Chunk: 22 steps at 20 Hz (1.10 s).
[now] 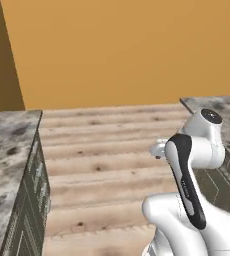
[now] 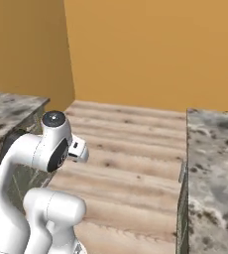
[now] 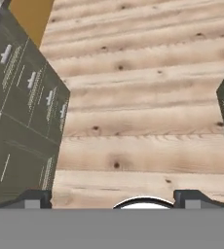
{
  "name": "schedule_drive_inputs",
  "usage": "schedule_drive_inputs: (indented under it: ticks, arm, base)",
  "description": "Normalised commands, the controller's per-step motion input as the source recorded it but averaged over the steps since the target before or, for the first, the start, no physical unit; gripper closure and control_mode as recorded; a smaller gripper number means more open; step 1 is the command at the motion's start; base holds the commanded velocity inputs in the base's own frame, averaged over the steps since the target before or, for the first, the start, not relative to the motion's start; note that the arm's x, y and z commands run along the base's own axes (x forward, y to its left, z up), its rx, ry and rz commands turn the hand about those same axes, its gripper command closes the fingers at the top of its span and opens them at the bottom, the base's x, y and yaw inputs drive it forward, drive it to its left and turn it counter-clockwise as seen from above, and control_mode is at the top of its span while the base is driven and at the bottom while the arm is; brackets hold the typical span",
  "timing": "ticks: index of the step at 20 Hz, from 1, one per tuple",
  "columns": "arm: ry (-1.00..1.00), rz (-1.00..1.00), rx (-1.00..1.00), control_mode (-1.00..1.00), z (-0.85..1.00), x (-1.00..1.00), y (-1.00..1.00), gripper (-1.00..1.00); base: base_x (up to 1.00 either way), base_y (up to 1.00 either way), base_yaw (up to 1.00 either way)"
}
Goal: Place the drinks on the dining counter in a tight cluster.
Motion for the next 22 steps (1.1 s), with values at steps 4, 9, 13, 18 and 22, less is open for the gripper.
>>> schedule_drive_inputs:
  ticks: [4, 9, 13, 18, 22]
  arm:
    - [0.0, 0.0, 0.0, 1.0, 0.0, 0.0, 0.0, -1.0]
    - [0.0, 0.0, 0.0, 1.0, 0.0, 0.0, 0.0, -1.0]
    - [0.0, 0.0, 0.0, 1.0, 0.0, 0.0, 0.0, -1.0]
    - [0.0, 0.0, 0.0, 1.0, 0.0, 0.0, 0.0, -1.0]
    - [0.0, 0.0, 0.0, 1.0, 0.0, 0.0, 0.0, -1.0]
  base:
    - [0.01, 0.0, 0.97]
    - [0.19, 0.0, 0.81]
    - [0.34, 0.0, 0.71]
    - [0.38, 0.0, 0.71]
    - [0.43, 0.0, 0.69]
